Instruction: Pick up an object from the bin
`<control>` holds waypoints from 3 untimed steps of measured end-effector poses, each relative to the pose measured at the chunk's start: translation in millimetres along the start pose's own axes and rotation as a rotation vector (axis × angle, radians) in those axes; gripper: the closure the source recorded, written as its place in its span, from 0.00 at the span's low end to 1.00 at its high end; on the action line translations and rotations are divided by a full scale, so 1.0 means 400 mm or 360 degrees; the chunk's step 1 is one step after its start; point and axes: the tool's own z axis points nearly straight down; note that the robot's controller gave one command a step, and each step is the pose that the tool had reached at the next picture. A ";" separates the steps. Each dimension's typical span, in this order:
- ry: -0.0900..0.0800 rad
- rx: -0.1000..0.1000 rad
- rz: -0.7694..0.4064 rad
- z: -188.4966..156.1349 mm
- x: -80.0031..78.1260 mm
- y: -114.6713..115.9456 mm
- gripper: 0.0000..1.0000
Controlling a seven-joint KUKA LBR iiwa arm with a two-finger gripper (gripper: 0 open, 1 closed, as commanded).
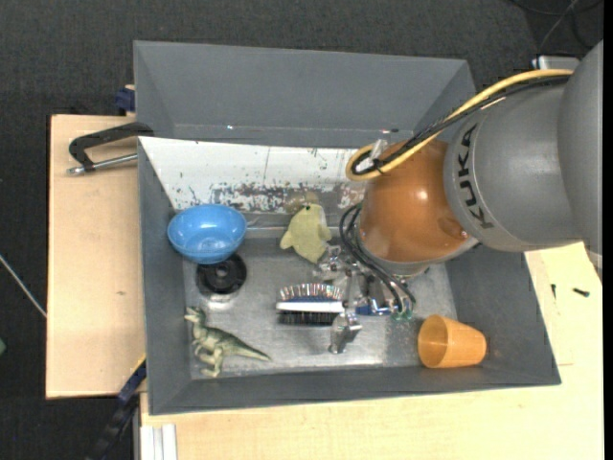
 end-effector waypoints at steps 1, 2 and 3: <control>-0.0012 0.0001 -0.0024 0.071 0.014 0.032 0.00; -0.0007 0.0001 -0.0023 0.067 0.010 0.032 0.00; -0.0024 0.0001 -0.0022 0.062 0.002 0.032 1.00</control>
Offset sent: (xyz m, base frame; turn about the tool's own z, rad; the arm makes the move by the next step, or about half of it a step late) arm -0.0102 0.0108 -0.0307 -0.0165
